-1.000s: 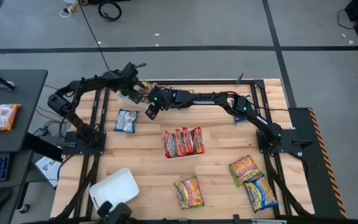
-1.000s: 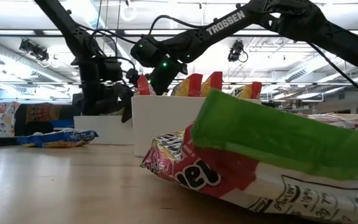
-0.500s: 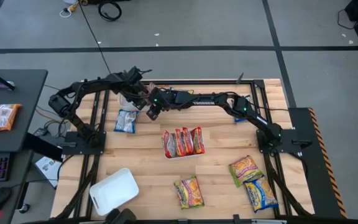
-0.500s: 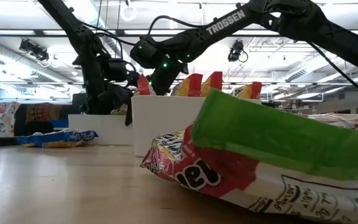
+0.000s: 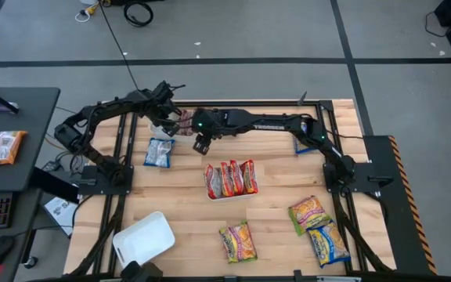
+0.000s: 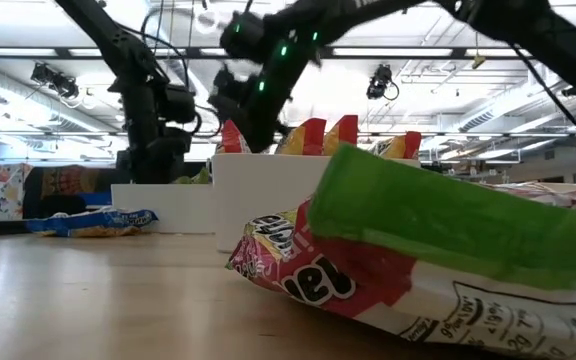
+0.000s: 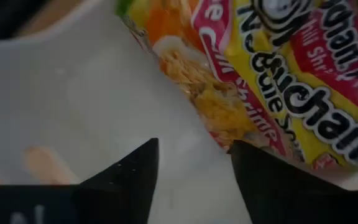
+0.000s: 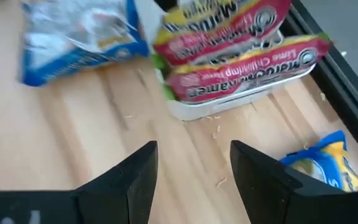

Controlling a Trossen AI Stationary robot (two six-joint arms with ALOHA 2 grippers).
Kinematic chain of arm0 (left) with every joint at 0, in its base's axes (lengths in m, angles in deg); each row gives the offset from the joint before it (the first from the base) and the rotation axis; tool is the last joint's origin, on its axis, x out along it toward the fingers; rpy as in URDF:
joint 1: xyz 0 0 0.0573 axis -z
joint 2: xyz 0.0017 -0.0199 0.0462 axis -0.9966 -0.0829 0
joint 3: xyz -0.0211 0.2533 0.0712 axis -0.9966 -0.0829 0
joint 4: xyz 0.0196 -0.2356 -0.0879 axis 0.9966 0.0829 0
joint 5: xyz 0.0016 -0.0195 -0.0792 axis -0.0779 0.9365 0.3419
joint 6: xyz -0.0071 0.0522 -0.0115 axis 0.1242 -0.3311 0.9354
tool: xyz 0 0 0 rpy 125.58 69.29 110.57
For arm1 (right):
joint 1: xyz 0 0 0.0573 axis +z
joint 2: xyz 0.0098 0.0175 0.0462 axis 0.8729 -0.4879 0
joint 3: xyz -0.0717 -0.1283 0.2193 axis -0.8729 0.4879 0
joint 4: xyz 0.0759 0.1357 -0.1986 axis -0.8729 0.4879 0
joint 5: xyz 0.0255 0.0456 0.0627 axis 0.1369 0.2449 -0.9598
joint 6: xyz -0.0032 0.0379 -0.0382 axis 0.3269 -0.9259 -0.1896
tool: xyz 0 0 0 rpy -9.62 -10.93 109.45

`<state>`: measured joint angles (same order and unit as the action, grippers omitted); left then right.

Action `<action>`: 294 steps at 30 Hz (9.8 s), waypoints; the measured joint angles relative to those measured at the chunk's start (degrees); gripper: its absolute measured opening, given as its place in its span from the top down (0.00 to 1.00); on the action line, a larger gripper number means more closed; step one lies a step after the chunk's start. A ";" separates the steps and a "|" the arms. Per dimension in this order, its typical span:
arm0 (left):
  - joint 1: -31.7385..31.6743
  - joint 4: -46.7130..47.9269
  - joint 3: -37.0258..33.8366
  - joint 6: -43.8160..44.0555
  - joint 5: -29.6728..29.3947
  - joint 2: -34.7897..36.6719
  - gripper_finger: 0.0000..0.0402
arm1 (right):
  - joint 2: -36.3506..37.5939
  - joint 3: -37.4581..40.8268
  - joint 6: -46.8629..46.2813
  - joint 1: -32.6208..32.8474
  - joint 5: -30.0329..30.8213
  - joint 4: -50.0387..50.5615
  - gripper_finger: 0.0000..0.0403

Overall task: Sort Maruchan noodles
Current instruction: Put the green noodle pack into the top white bin

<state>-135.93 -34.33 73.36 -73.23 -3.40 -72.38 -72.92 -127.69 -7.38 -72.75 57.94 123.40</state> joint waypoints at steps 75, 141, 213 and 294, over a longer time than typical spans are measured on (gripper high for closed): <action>88.79 -26.58 21.84 112.72 -18.57 -22.27 0.42 | 24.20 -0.02 -36.62 50.98 24.18 22.92 0.50; 81.05 -43.54 21.51 96.56 -16.85 -36.04 0.98 | 24.14 0.31 -41.21 51.37 25.75 20.35 0.50; 63.42 48.38 24.38 -25.42 -32.35 1.32 1.00 | 24.18 0.31 -25.49 42.04 16.48 20.83 0.50; 12.25 14.77 25.40 -89.10 -25.86 -1.85 0.99 | 37.95 0.31 14.81 6.54 16.37 32.90 0.50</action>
<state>-123.67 -19.55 98.76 -162.33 -29.26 -74.23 -34.97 -127.38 7.43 -66.21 74.31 156.30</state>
